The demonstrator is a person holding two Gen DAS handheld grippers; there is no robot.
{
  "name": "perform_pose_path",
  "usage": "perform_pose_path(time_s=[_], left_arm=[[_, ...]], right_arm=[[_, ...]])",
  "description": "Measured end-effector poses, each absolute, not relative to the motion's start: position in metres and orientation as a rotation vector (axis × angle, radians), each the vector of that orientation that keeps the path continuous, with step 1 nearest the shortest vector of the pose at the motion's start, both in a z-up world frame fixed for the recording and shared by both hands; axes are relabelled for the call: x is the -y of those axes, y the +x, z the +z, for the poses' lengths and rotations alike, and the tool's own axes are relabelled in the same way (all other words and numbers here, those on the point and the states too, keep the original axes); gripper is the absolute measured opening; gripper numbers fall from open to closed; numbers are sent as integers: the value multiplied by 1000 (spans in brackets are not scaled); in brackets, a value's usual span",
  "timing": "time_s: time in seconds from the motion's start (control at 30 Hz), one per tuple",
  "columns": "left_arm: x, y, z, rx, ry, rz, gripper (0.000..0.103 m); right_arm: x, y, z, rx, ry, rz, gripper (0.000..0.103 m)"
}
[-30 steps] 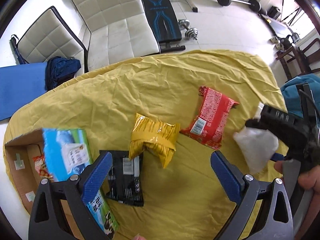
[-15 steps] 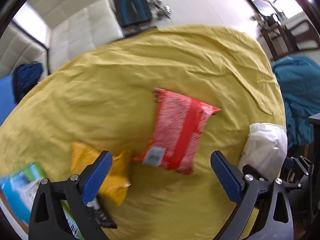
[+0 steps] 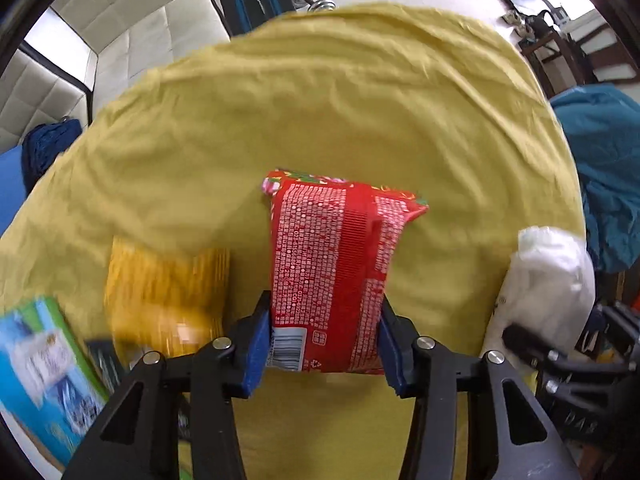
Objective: Organize snacks
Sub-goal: 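Carry the red packet and white pouch into the cardboard box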
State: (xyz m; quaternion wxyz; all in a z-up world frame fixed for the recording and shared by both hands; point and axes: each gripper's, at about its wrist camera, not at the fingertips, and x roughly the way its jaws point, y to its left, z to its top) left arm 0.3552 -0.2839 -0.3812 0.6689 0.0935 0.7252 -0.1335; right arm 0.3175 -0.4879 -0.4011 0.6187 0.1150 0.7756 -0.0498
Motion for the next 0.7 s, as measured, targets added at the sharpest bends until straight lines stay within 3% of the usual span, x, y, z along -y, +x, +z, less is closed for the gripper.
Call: perform_pose_path(time_s=[0.37,0.7], left_arm=[[259,292,-360,-1581,95,-308,40],[205,260,-284,-1415,22,-306,40]], right_arm=[[465,279,-382,-1747,259,-111,70],[430,272,-318,-1622,278,-48,69]])
